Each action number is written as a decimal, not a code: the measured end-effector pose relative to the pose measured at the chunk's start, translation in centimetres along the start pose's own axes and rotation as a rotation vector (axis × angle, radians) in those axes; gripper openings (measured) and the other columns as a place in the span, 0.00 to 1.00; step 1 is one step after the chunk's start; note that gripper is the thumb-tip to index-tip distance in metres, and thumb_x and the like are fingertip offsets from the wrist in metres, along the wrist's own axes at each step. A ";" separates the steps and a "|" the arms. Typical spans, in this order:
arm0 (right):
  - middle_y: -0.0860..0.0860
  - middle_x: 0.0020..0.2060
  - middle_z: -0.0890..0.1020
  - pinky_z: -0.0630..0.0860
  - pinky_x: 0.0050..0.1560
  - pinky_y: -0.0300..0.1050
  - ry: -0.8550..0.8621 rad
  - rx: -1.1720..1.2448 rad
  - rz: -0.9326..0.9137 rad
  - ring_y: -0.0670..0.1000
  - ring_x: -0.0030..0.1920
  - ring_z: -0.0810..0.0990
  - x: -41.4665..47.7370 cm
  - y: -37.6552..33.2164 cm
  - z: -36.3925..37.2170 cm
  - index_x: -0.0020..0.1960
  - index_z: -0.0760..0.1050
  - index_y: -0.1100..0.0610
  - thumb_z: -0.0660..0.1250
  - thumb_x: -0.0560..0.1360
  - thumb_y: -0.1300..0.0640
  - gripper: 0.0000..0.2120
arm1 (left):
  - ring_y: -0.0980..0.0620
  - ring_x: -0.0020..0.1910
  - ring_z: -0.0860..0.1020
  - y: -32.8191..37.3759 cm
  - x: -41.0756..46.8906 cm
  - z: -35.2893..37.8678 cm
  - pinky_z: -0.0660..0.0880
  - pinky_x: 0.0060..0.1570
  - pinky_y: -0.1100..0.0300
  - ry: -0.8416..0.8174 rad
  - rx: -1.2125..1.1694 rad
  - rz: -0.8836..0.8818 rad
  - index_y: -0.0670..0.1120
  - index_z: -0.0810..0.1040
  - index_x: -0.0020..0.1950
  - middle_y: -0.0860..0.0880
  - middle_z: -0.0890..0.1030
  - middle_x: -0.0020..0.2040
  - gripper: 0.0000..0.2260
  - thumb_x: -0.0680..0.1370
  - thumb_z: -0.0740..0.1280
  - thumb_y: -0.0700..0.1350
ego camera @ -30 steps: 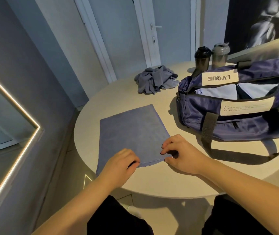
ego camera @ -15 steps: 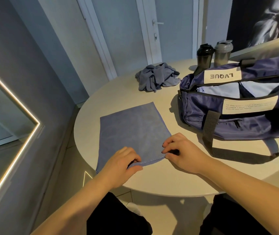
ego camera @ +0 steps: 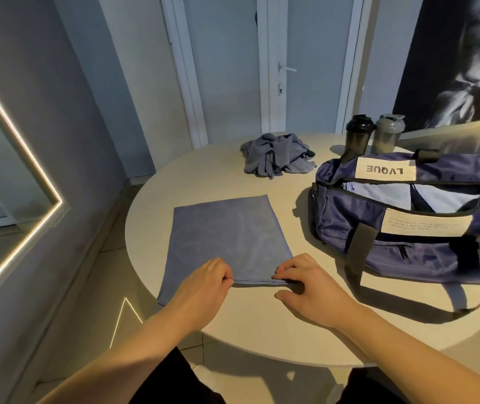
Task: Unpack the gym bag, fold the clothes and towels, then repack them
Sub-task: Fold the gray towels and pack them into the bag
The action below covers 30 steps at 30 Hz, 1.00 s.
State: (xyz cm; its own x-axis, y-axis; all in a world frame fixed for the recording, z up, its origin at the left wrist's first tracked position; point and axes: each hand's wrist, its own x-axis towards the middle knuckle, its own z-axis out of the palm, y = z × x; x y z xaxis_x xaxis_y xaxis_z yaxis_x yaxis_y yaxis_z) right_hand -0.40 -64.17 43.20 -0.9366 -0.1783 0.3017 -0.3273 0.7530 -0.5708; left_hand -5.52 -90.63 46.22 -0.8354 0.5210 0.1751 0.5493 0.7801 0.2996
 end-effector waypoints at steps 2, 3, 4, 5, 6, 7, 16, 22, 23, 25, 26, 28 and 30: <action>0.35 0.52 0.77 0.72 0.59 0.34 0.029 -0.021 -0.005 0.40 0.58 0.72 0.1 -0.2 0.0 0.60 0.82 0.47 0.72 0.77 0.49 0.12 | 0.55 0.41 0.73 0.2 0.4 -0.1 0.73 0.42 0.57 0.016 0.014 -0.039 0.51 0.70 0.48 0.57 0.73 0.43 0.08 0.86 0.56 0.47; 0.35 0.51 0.78 0.72 0.58 0.34 0.043 -0.025 -0.008 0.40 0.57 0.73 0.0 -0.2 0.0 0.59 0.83 0.47 0.70 0.79 0.50 0.10 | 0.54 0.40 0.73 0.2 0.5 0.0 0.73 0.42 0.56 0.021 0.016 -0.048 0.51 0.70 0.48 0.56 0.74 0.43 0.09 0.86 0.55 0.48; 0.35 0.51 0.79 0.73 0.57 0.34 0.053 -0.018 -0.006 0.40 0.56 0.73 0.0 -0.3 0.0 0.59 0.82 0.47 0.68 0.80 0.49 0.10 | 0.54 0.40 0.74 0.3 0.7 0.0 0.74 0.42 0.55 0.027 0.017 -0.050 0.51 0.70 0.49 0.56 0.75 0.43 0.09 0.86 0.54 0.49; 0.34 0.51 0.79 0.73 0.57 0.34 0.062 -0.002 0.004 0.40 0.56 0.74 0.0 -0.3 -0.1 0.59 0.82 0.46 0.66 0.81 0.49 0.10 | 0.54 0.40 0.75 0.4 0.8 -0.1 0.74 0.42 0.54 0.030 0.027 -0.041 0.51 0.70 0.51 0.56 0.76 0.43 0.08 0.86 0.54 0.50; 0.33 0.51 0.79 0.73 0.57 0.33 0.071 0.019 0.019 0.40 0.55 0.75 -0.1 -0.3 -0.2 0.60 0.81 0.45 0.65 0.81 0.48 0.10 | 0.53 0.40 0.75 0.3 0.9 -0.2 0.74 0.41 0.54 0.026 0.043 -0.013 0.51 0.70 0.53 0.55 0.77 0.45 0.08 0.86 0.55 0.53; 0.31 0.51 0.79 0.73 0.57 0.32 0.079 0.040 0.036 0.40 0.55 0.76 -0.2 -0.4 -0.3 0.60 0.81 0.43 0.65 0.80 0.47 0.11 | 0.54 0.40 0.75 0.1 1.0 -0.4 0.74 0.41 0.55 0.009 0.066 0.024 0.51 0.71 0.56 0.55 0.79 0.47 0.10 0.85 0.58 0.56; 0.36 0.46 0.83 0.76 0.52 0.35 0.116 0.189 0.196 0.42 0.50 0.80 -0.2 -0.7 -1.2 0.50 0.84 0.42 0.71 0.78 0.51 0.05 | 0.55 0.36 0.74 -5.6 -1.7 -1.0 0.72 0.31 0.60 0.184 0.259 0.346 0.53 0.79 0.41 0.56 0.73 0.40 0.11 0.78 0.64 0.57; 0.38 0.52 0.84 0.74 0.63 0.34 0.039 0.309 0.146 0.41 0.60 0.80 -0.6 -0.9 -1.7 0.46 0.85 0.47 0.74 0.75 0.64 0.11 | 0.64 0.46 0.75 -8.9 -6.5 -3.3 0.72 0.45 0.69 0.143 0.008 0.144 0.56 0.83 0.47 0.64 0.75 0.49 0.12 0.78 0.64 0.61; 0.39 0.53 0.85 0.73 0.65 0.36 0.007 0.322 0.159 0.41 0.61 0.80 -0.7 -1.0 -1.7 0.47 0.85 0.47 0.73 0.76 0.64 0.12 | 0.65 0.49 0.76 -9.2 -7.1 -3.5 0.71 0.47 0.71 0.146 -0.046 0.103 0.56 0.84 0.48 0.65 0.75 0.51 0.13 0.78 0.64 0.61; 0.38 0.53 0.85 0.73 0.65 0.38 -0.038 0.331 0.220 0.41 0.60 0.80 -0.9 -1.2 -1.9 0.49 0.85 0.47 0.70 0.78 0.62 0.11 | 0.64 0.52 0.78 -9.6 -7.9 -3.7 0.70 0.51 0.72 0.151 -0.139 0.023 0.56 0.84 0.48 0.66 0.76 0.53 0.14 0.77 0.64 0.62; 0.38 0.52 0.85 0.75 0.63 0.38 -0.046 0.327 0.239 0.41 0.58 0.81 -1.0 -1.3 -2.1 0.50 0.84 0.46 0.69 0.79 0.61 0.10 | 0.63 0.54 0.78 -9.6 -8.2 -3.9 0.70 0.53 0.72 0.149 -0.190 -0.017 0.56 0.84 0.48 0.66 0.76 0.54 0.14 0.76 0.65 0.62; 0.37 0.49 0.85 0.77 0.57 0.37 -0.032 0.284 0.248 0.41 0.53 0.81 -1.1 -2.0 -2.5 0.51 0.83 0.45 0.67 0.81 0.57 0.08 | 0.61 0.57 0.78 -9.3 -8.5 -4.4 0.70 0.55 0.70 0.153 -0.275 -0.071 0.55 0.84 0.47 0.66 0.77 0.57 0.07 0.77 0.70 0.56; 0.37 0.47 0.84 0.76 0.51 0.36 0.000 0.240 0.241 0.42 0.51 0.80 -1.1 -2.7 -3.0 0.51 0.82 0.44 0.66 0.81 0.54 0.07 | 0.60 0.57 0.79 -8.8 -8.7 -5.0 0.72 0.56 0.67 0.143 -0.347 -0.116 0.54 0.83 0.46 0.64 0.79 0.56 0.02 0.78 0.73 0.47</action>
State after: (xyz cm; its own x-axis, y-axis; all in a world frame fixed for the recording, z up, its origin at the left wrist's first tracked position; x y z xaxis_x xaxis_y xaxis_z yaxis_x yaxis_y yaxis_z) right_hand 1.91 -64.08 46.69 -0.9906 -0.0136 0.1362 -0.1168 0.6026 -0.7894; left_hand -3.15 -103.76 46.78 -0.8991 0.3640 0.2432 0.4327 0.6542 0.6204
